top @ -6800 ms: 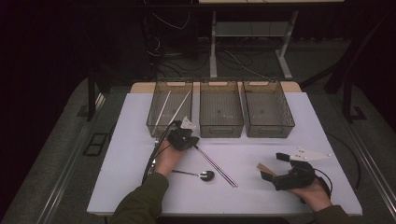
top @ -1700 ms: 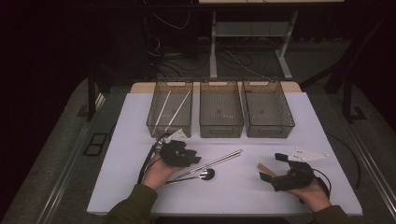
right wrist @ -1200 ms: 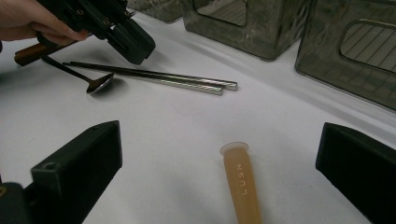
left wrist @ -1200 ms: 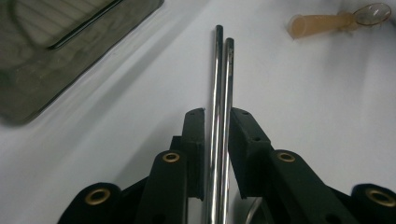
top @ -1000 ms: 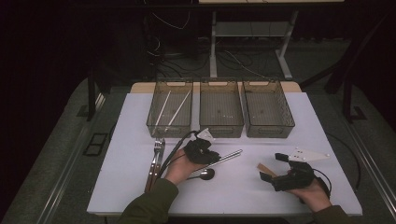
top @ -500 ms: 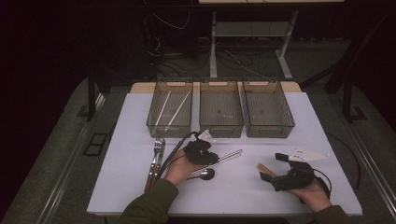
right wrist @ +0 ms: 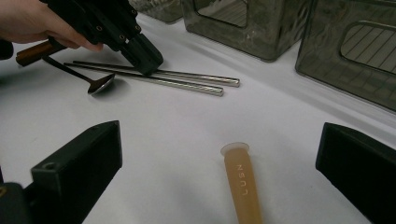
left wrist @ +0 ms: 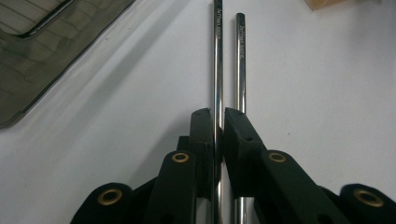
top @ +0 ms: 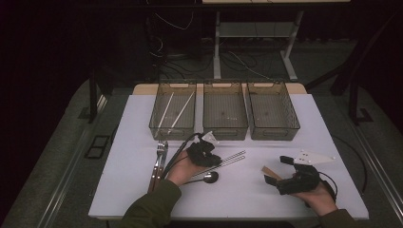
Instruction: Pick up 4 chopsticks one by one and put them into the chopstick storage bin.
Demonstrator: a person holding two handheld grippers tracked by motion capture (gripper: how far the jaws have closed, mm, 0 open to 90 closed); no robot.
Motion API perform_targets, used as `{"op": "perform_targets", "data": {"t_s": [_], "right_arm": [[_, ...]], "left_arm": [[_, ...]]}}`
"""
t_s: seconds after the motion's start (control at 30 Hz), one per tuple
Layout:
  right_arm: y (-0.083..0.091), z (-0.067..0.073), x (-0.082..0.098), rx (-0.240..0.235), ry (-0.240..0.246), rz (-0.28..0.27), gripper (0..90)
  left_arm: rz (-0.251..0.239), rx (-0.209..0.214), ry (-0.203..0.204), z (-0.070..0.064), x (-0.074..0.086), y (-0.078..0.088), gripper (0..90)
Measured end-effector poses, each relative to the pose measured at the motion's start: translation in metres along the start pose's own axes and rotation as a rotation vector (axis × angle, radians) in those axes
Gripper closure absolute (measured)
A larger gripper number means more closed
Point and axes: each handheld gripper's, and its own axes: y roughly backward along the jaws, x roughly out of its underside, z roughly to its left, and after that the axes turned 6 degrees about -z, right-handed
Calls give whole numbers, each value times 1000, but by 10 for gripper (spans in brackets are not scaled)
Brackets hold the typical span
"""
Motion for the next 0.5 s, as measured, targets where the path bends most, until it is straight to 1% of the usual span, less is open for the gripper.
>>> {"op": "perform_targets", "data": {"t_s": [0.07, 0.13, 0.17, 0.2, 0.23, 0.27, 0.3, 0.33, 0.37, 0.4, 0.43, 0.47, 0.5], "right_arm": [[0, 0, 0, 0, 0, 0, 7], [0, 0, 0, 0, -2, 3, 7], [0, 0, 0, -1, -3, 3, 7], [0, 0, 0, 0, -3, 3, 7], [0, 0, 0, -1, -2, 4, 7], [0, 1, 0, -1, -1, 4, 7], [0, 1, 0, -1, -2, 5, 7], [0, 1, 0, -1, -2, 4, 7], [0, 1, 0, 0, -2, 4, 7], [0, 1, 0, 0, -2, 4, 7], [0, 1, 0, -1, -1, 4, 7], [0, 1, 0, -1, -1, 3, 7], [0, 1, 0, -1, 1, 2, 7]], "left_arm": [[-4, -7, -3, -1, 0, -1, 814], [4, -18, -18, -4, 0, -1, 817], [13, -25, -42, -4, 0, -1, 819], [2, -37, -41, -6, 0, -1, 821], [-17, -47, -30, -8, 1, -3, 825], [-12, -53, -45, -9, 2, -2, 829], [-26, -58, -39, -11, 3, -2, 833], [-44, -66, -25, -13, 4, -3, 838], [-23, -63, -72, -10, 4, -1, 842], [-32, -67, -50, -13, 5, -2, 844], [-33, -68, -56, -13, 5, -2, 846], [-52, -77, -38, -15, 5, -3, 847], [-44, -79, -70, -14, 5, -3, 849]]}}
